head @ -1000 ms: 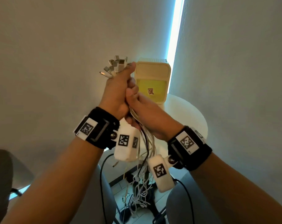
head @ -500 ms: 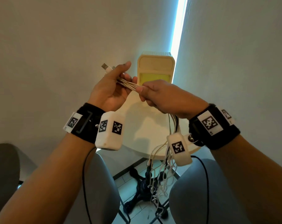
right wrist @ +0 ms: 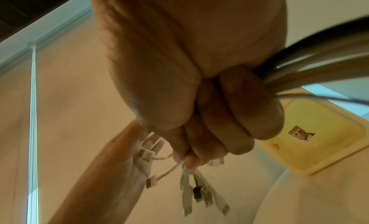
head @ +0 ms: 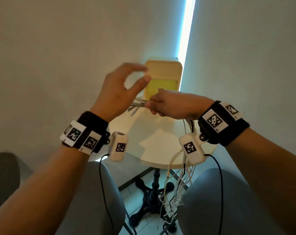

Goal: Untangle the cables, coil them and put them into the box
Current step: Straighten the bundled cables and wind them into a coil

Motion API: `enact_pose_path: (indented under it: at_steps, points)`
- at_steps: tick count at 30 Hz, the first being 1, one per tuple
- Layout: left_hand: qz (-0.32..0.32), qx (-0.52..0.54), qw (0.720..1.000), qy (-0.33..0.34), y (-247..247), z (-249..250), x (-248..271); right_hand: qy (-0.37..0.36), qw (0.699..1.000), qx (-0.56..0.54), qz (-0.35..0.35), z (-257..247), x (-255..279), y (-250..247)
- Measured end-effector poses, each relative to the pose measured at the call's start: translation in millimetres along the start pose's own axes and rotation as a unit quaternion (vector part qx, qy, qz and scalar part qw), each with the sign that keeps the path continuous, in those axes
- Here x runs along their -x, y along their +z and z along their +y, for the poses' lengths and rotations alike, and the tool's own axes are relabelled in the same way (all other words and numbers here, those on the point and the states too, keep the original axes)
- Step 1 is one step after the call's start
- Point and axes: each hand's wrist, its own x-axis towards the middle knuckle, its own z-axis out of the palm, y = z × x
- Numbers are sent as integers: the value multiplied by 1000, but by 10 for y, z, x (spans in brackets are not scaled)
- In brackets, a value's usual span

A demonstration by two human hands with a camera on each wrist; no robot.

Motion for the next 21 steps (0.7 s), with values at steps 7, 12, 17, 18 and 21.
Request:
enact_pose_path:
  at_steps: [7, 12, 17, 18, 21]
  points:
    - [-141, -307, 939, 70, 1, -144, 54, -5, 1000, 15, -2, 76, 90, -119]
    - [-133, -256, 945, 151, 78, 156, 55, -32, 999, 23, -22, -19, 71, -130]
    - [-191, 12, 979, -65, 32, 190, 75, -63, 997, -28, 29, -44, 89, -263]
    - [-194, 53, 976, -81, 14, 181, 80, -66, 996, -45, 45, -35, 81, -273]
    - [-235, 113, 960, -103, -39, 153, 34, -59, 986, -128, 94, 4, 64, -268]
